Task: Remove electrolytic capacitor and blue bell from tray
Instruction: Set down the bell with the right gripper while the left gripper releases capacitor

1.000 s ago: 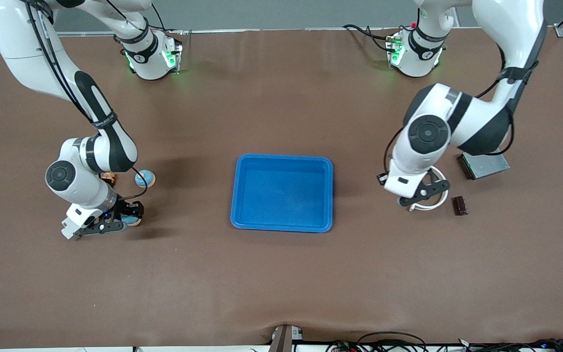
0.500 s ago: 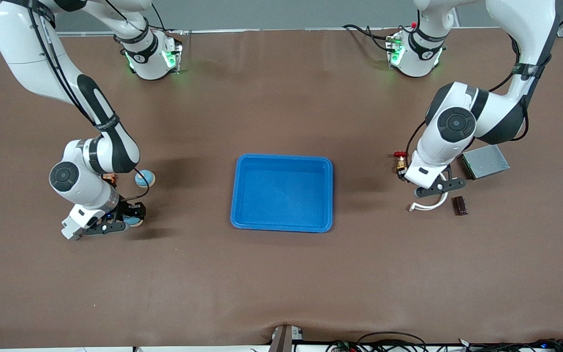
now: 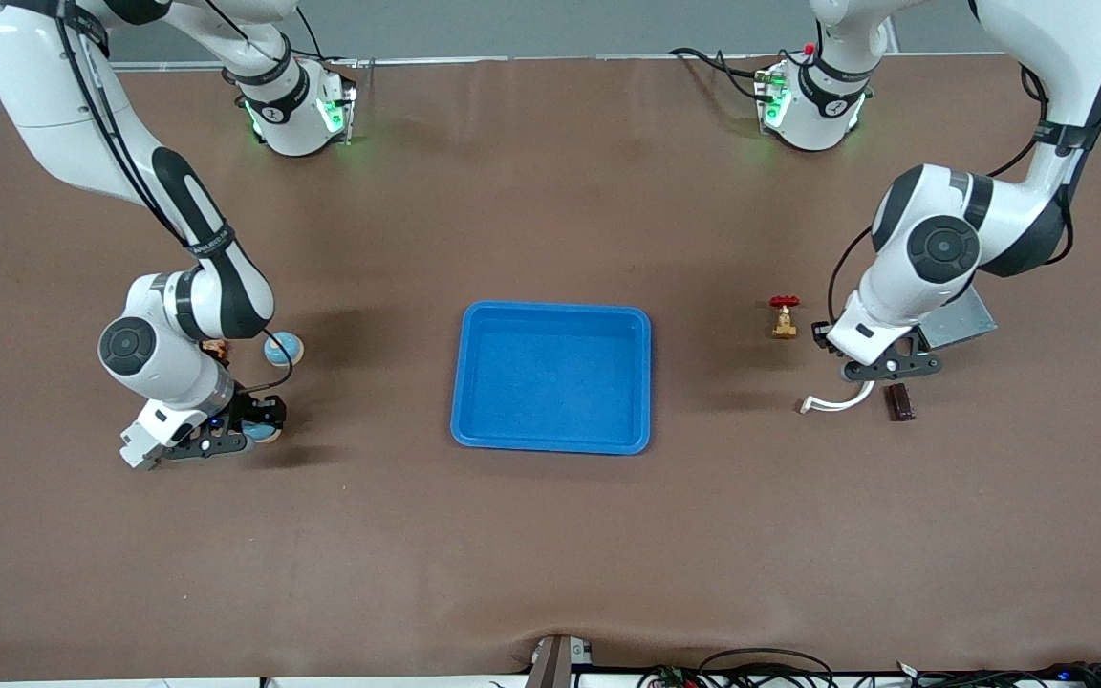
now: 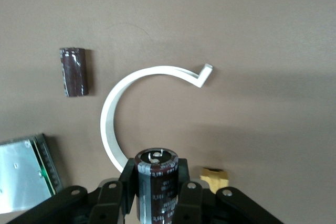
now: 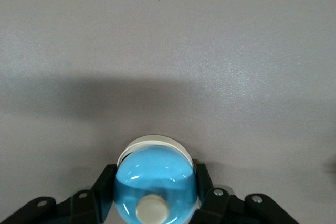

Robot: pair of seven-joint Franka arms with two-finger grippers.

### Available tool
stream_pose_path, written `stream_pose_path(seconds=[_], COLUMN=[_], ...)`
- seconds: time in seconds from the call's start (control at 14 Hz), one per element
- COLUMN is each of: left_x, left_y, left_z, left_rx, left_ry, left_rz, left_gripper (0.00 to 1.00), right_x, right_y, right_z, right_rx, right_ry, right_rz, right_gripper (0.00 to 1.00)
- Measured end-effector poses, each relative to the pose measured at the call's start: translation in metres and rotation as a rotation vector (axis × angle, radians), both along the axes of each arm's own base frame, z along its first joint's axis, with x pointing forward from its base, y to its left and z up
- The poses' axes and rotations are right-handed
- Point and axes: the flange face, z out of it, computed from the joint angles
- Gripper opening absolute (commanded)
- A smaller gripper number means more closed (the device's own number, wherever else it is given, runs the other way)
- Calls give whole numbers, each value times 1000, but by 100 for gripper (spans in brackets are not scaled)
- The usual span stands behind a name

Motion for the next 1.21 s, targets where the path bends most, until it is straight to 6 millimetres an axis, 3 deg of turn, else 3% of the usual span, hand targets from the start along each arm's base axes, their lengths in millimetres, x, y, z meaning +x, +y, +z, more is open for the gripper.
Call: stream_pose_path(seconds=[0.36, 0.57, 0.71, 1.0, 1.21], left_x=[1, -1, -2, -1, 4], left_y=[3, 2, 2, 7, 20], left_z=[-29, -44, -52, -67, -76], left_rx=[-46, -49, -52, -51, -59], left_ry=[4, 24, 35, 40, 46], left_rz=[-25, -43, -49, -64, -46], left_gripper=[0, 0, 0, 0, 0], right_x=[1, 5, 10, 16, 11], right_y=[0, 0, -1, -1, -2], right_z=[2, 18, 47, 127, 167], right_rx=[0, -5, -13, 0, -3], right_ry=[-3, 17, 49, 119, 136], right_rz=[0, -1, -3, -32, -38], right_gripper=[100, 100, 100, 100, 100])
